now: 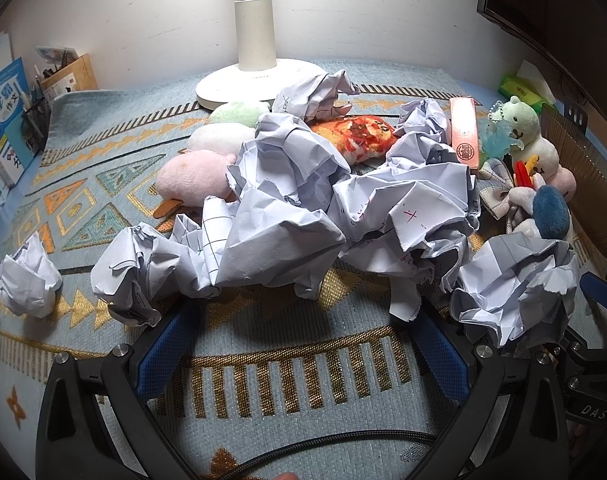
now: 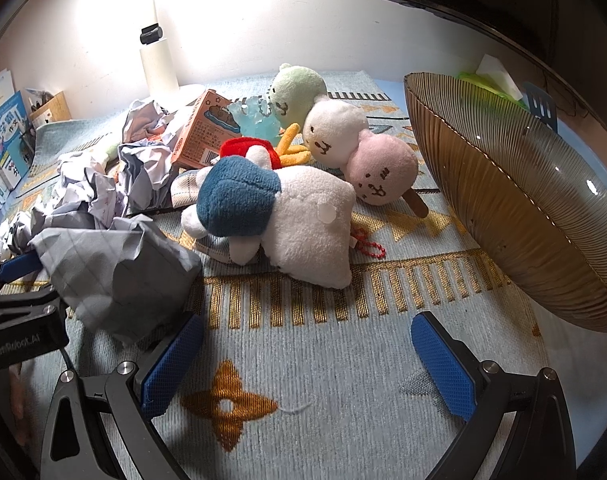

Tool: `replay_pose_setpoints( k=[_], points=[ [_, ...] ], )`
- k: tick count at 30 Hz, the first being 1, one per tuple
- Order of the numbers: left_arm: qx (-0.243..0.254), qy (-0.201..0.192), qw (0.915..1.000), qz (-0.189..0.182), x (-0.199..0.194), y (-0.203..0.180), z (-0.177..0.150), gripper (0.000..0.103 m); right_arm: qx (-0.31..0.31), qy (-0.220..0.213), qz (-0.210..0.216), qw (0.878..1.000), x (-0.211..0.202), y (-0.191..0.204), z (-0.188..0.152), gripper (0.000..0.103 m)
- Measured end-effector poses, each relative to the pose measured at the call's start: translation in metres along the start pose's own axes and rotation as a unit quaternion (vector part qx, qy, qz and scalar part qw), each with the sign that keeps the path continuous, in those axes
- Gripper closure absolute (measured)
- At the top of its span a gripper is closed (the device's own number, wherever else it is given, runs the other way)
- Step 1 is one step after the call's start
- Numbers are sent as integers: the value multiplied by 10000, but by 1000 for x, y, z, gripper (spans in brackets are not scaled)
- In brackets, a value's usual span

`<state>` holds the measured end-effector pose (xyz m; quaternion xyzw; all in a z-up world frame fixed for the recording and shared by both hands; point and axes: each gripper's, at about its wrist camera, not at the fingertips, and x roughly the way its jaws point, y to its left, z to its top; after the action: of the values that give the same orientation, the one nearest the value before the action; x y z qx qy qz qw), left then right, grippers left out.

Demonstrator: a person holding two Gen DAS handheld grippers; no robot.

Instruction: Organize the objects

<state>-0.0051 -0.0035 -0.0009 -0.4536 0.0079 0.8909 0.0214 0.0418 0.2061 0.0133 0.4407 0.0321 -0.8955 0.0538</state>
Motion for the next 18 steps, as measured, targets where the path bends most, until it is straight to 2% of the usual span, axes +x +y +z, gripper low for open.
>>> replay_pose_setpoints(
  k=[13, 16, 18],
  points=[
    [50, 7, 10000, -28, 0, -5, 0, 0, -10, -61, -23, 10000, -9, 7, -10, 0],
    [222, 208, 9993, -237, -8, 3, -3, 1, -228, -81, 261, 9994, -19, 13, -11, 0],
    [64, 28, 9998, -186, -23, 16, -5, 2, -460, -312, 497, 9972, -33, 25, -14, 0]
  ],
)
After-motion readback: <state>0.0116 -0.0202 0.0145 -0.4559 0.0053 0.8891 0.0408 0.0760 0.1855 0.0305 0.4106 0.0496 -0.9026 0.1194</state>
